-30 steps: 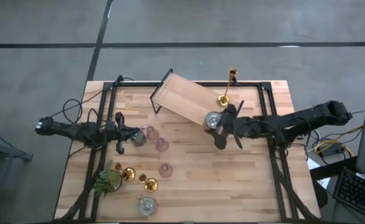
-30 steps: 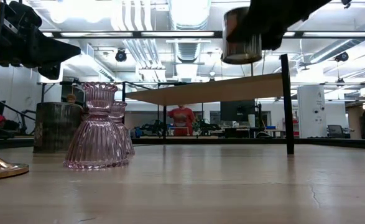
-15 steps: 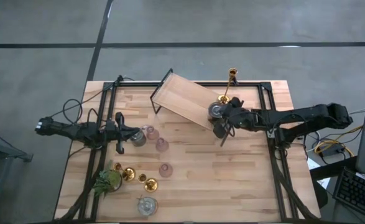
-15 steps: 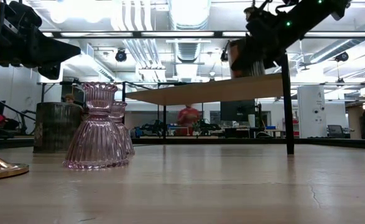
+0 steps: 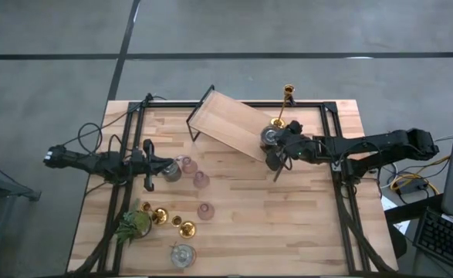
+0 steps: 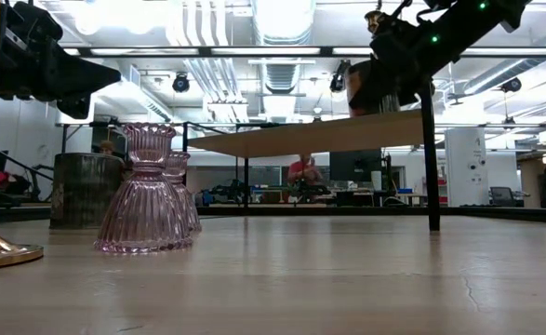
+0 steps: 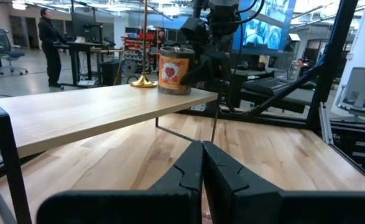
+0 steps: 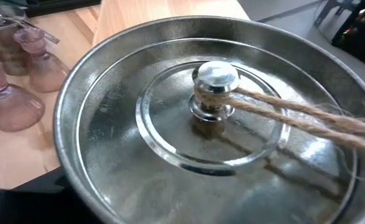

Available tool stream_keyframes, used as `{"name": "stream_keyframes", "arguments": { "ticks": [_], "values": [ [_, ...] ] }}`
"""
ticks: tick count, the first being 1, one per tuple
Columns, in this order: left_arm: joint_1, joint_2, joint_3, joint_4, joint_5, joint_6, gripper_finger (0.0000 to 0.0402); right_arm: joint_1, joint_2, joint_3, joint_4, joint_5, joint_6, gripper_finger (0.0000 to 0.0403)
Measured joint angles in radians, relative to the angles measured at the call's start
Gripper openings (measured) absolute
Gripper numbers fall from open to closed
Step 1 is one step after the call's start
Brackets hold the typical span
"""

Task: Pick & Place candle stick holders
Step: Put the bottom right silver scented candle on the shelf

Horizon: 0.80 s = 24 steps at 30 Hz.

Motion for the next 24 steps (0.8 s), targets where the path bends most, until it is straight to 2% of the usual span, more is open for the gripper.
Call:
{"name": "stream_keyframes", "arguments": {
  "ticks": [10, 16, 24],
  "values": [
    [0.000, 0.000, 0.000, 0.000, 0.000, 0.000, 0.0012, 0.000, 0.000, 0.000, -0.025, 0.015, 0.023, 0.0363],
    [0.000, 0.000, 0.000, 0.000, 0.000, 0.000, 0.0012, 0.000, 0.002, -0.003, -0.033, 0.084, 0.062, 0.0368],
    [0.000, 0.000, 0.000, 0.000, 0.000, 0.000, 0.0012, 0.002, 0.002, -0.003, -0.030, 0.085, 0.037, 0.0369]
  ]
}}
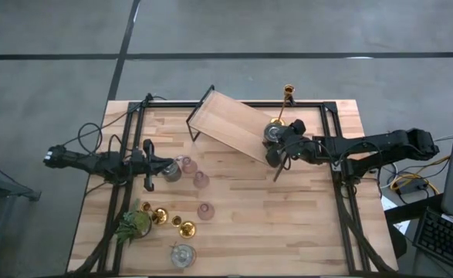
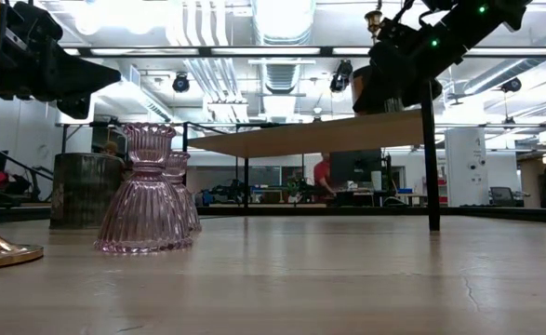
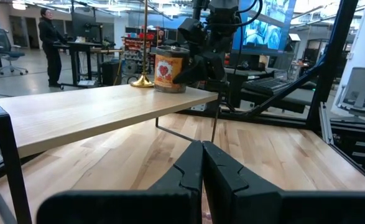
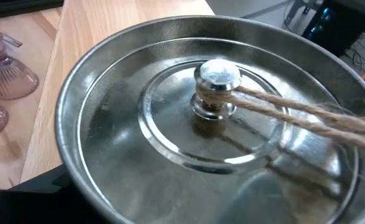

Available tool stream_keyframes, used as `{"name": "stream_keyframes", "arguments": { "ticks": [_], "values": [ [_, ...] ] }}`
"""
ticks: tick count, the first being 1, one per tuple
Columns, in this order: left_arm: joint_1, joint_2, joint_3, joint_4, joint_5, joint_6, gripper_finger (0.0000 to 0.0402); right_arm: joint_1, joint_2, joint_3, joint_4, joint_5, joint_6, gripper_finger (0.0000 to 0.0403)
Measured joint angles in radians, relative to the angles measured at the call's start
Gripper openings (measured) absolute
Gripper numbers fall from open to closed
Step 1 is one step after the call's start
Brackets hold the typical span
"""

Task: Pick & Place candle stick holders
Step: Put the bottom right silver scented candle on the shelf

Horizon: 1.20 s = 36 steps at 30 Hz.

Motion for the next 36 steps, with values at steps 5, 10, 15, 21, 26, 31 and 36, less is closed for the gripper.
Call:
{"name": "stream_keyframes", "arguments": {
  "ticks": [5, 10, 15, 21, 26, 31, 36],
  "values": [
    [0.000, 0.000, 0.000, 0.000, 0.000, 0.000, 0.0012, 0.001, 0.001, 0.000, 0.004, -0.006, -0.035, 0.0369],
    [0.000, 0.000, 0.000, 0.000, 0.000, 0.000, 0.0012, 0.001, 0.001, 0.000, 0.005, -0.043, -0.049, 0.0370],
    [0.000, 0.000, 0.000, 0.000, 0.000, 0.000, 0.0012, 0.001, 0.001, 0.000, 0.005, -0.046, -0.048, 0.0370],
    [0.000, 0.000, 0.000, 0.000, 0.000, 0.000, 0.0012, 0.001, 0.001, 0.000, 0.004, -0.047, -0.041, 0.0370],
    [0.000, 0.000, 0.000, 0.000, 0.000, 0.000, 0.0012, 0.001, 0.001, 0.000, 0.004, -0.047, -0.039, 0.0370],
    [0.000, 0.000, 0.000, 0.000, 0.000, 0.000, 0.0012, 0.001, 0.001, 0.000, 0.003, -0.049, -0.037, 0.0371],
    [0.000, 0.000, 0.000, 0.000, 0.000, 0.000, 0.0012, 0.001, 0.001, 0.000, 0.003, -0.049, -0.039, 0.0371]
  ]
}}
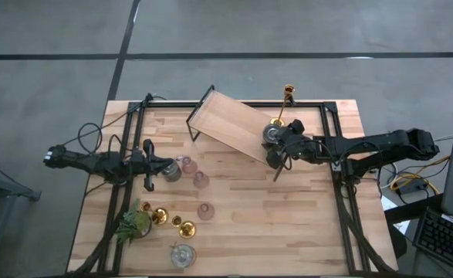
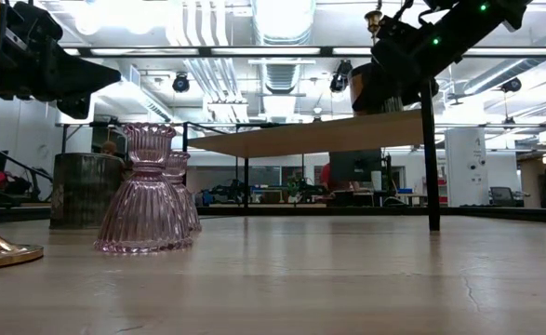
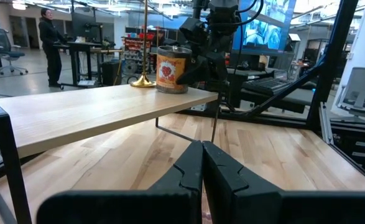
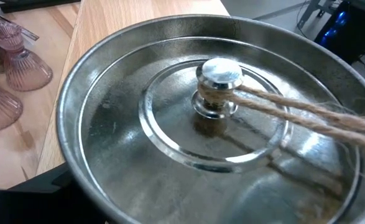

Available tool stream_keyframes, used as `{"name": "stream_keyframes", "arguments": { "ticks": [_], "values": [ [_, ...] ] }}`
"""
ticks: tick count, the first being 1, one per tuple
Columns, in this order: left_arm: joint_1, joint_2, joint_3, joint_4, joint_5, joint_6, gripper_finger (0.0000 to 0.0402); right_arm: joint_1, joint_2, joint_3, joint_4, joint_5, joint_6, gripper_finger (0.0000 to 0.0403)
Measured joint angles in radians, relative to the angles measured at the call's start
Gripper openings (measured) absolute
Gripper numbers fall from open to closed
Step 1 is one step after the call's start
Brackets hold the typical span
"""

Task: Pick & Place candle stick holders
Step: Put the bottom right silver scented candle on the shelf

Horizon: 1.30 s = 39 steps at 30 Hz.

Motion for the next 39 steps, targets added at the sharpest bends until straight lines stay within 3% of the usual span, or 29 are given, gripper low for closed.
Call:
{"name": "stream_keyframes", "arguments": {
  "ticks": [22, 25, 28, 39],
  "values": [
    [0.000, 0.000, 0.000, 0.000, 0.000, 0.000, 0.0012, 0.000, -0.037, -0.002, -0.020, -0.050, -0.064, 0.0371],
    [0.000, 0.000, 0.000, 0.000, 0.000, 0.000, 0.0012, -0.002, -0.039, 0.001, -0.029, -0.141, -0.160, 0.0371],
    [0.000, 0.000, 0.000, 0.000, 0.000, 0.000, 0.0012, -0.006, -0.039, 0.003, -0.028, -0.206, -0.115, 0.0371],
    [0.000, 0.000, 0.000, 0.000, 0.000, 0.000, 0.0012, -0.006, -0.036, 0.000, 0.018, -0.195, -0.020, 0.0371]
  ]
}}
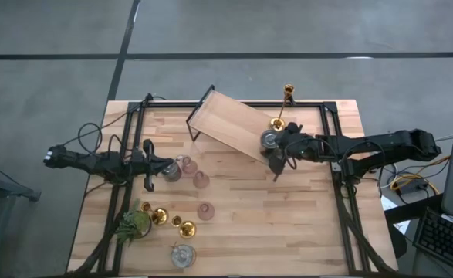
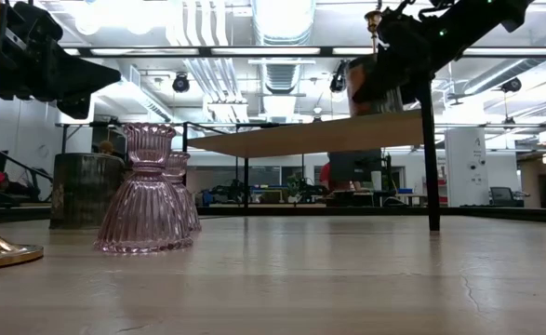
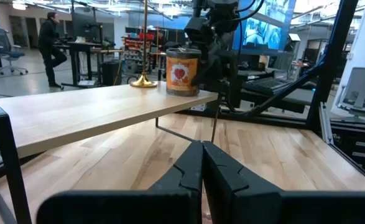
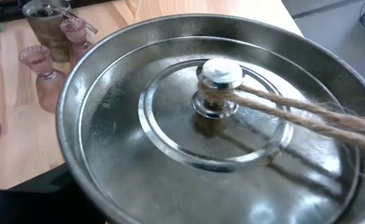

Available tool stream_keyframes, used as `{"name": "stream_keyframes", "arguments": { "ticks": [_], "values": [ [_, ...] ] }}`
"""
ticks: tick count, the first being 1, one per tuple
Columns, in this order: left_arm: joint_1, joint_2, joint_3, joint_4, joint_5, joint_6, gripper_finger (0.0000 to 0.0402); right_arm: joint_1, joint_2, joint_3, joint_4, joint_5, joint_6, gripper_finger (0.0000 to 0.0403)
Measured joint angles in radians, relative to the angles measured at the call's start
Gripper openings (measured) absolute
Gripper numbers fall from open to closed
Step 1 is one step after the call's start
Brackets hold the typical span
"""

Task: Pick & Place candle stick holders
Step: Put the bottom right silver scented candle on the shelf

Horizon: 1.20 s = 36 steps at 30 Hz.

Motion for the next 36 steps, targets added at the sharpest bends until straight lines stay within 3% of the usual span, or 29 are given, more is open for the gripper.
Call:
{"name": "stream_keyframes", "arguments": {
  "ticks": [5, 17, 36],
  "values": [
    [0.000, 0.000, 0.000, 0.000, 0.000, 0.000, 0.0012, 0.000, 0.002, -0.002, 0.027, 0.004, -0.005, 0.0370],
    [0.000, 0.000, 0.000, 0.000, 0.000, 0.000, 0.0012, -0.003, 0.002, -0.002, 0.100, 0.193, 0.071, 0.0370],
    [0.000, 0.000, 0.000, 0.000, 0.000, 0.000, 0.0012, -0.022, 0.059, -0.015, 0.084, 0.245, 0.122, 0.0370]
  ]
}}
